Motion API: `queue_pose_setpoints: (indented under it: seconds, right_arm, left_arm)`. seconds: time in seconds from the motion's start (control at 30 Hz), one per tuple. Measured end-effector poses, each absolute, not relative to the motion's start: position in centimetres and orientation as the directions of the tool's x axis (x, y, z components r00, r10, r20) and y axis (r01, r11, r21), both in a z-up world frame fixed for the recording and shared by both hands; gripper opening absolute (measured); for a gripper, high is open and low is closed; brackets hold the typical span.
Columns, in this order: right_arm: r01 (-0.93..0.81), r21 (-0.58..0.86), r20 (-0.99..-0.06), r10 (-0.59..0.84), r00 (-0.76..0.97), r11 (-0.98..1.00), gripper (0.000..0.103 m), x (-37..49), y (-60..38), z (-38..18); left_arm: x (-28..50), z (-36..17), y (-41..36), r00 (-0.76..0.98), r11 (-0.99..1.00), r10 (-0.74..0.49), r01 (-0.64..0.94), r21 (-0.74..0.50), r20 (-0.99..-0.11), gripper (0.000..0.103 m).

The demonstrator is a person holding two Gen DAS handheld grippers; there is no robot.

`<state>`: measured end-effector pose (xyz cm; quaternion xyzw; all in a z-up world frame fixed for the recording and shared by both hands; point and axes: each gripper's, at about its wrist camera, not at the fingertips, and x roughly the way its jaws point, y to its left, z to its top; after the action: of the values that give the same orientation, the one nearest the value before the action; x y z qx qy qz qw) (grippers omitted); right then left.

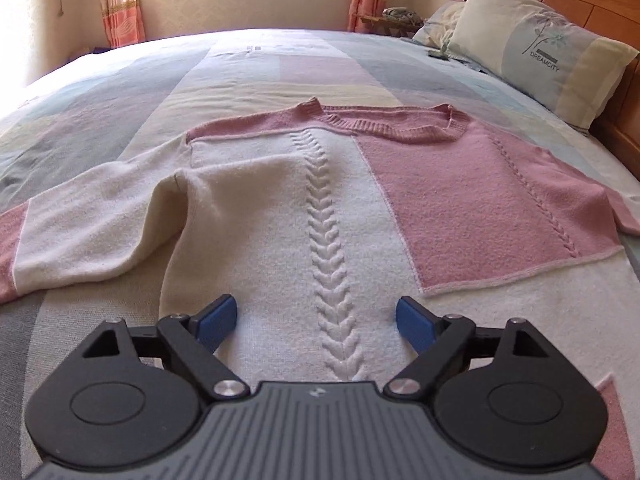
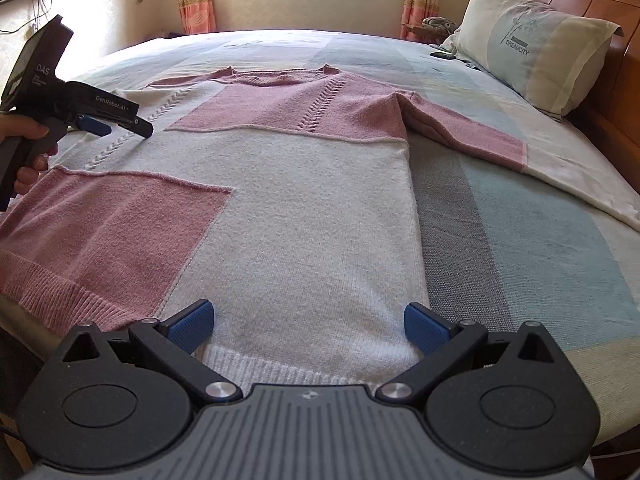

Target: Fold clothes

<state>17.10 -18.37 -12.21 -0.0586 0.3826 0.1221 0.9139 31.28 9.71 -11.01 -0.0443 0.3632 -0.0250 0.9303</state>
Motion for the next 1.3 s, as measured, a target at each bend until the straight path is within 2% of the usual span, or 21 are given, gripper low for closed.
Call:
queue_pose_setpoints:
  seconds: [0.13, 0.23, 0.3, 0.37, 0.5, 0.6, 0.7, 0.8, 0.87, 0.9, 1.0, 1.13, 1.3]
  right_arm:
    - [-0.328, -0.062, -0.681, 0.2, 0.704, 0.943, 0.103, 20.7, -16.6, -9.2]
    - [-0.384, -0.18, -0.647, 0.185, 0.74, 0.906, 0.103, 26.0, -13.7, -7.4]
    - [-0.404, -0.207, -0.634, 0.192, 0.749, 0.891, 0.103, 30.1, -12.0, -7.2]
    - [-0.394, -0.18, -0.646, 0.194, 0.738, 0.901, 0.103, 35.1, -10.6, -7.8]
    - [-0.308, -0.061, -0.713, 0.175, 0.679, 0.95, 0.103, 42.3, -10.8, -11.2]
    - [-0.251, 0.004, -0.721, 0.177, 0.67, 0.968, 0.103, 42.6, -13.8, -13.4]
    - [-0.222, 0.003, -0.717, 0.156, 0.679, 0.975, 0.103, 41.5, -15.7, -13.1]
    - [-0.189, 0.015, -0.722, 0.142, 0.677, 0.982, 0.103, 41.0, -16.4, -12.5]
    - [-0.185, 0.06, -0.706, 0.173, 0.687, 0.981, 0.103, 41.1, -15.9, -11.4]
    - [-0.198, 0.086, -0.696, 0.201, 0.69, 0.976, 0.103, 41.3, -15.5, -10.8]
    - [-0.29, 0.137, -0.672, 0.304, 0.675, 0.947, 0.103, 42.4, -13.6, -9.8]
    - [-0.356, 0.146, -0.695, 0.352, 0.627, 0.923, 0.103, 44.5, -11.3, -11.0]
    - [-0.358, 0.02, -0.74, 0.255, 0.622, 0.933, 0.103, 43.9, -11.3, -12.9]
  left_arm:
    - [30.4, -11.4, 11.9, 0.768, 0.969, -0.197, 0.059, -0.238, -0.609, 0.094]
    - [30.2, -11.3, 11.8, 0.765, 0.972, -0.209, 0.092, -0.217, -0.61, 0.095]
    - [30.3, -11.4, 12.1, 0.764, 0.967, -0.225, 0.101, -0.233, -0.605, 0.096]
    - [30.7, -11.5, 12.7, 0.766, 0.955, -0.258, 0.112, -0.273, -0.588, 0.1]
    - [31.3, -11.5, 13.1, 0.763, 0.949, -0.272, 0.109, -0.297, -0.586, 0.1]
    - [31.4, -11.0, 12.7, 0.764, 0.962, -0.237, 0.1, -0.252, -0.601, 0.1]
    - [32.2, -9.7, 12.1, 0.783, 0.978, -0.188, 0.096, -0.183, -0.593, 0.1]
    - [33.6, -9.4, 12.4, 0.765, 0.955, -0.263, 0.122, -0.269, -0.588, 0.1]
    - [34.5, -10.3, 12.9, 0.73, 0.938, -0.3, 0.109, -0.329, -0.615, 0.1]
    - [34.7, -10.7, 13.0, 0.713, 0.937, -0.303, 0.1, -0.336, -0.632, 0.1]
    - [34.4, -11.0, 13.5, 0.731, 0.932, -0.305, 0.097, -0.349, -0.61, 0.1]
    - [34.7, -11.1, 14.3, 0.726, 0.916, -0.331, 0.093, -0.391, -0.603, 0.1]
    - [34.7, -11.0, 14.2, 0.726, 0.922, -0.322, 0.096, -0.374, -0.608, 0.1]
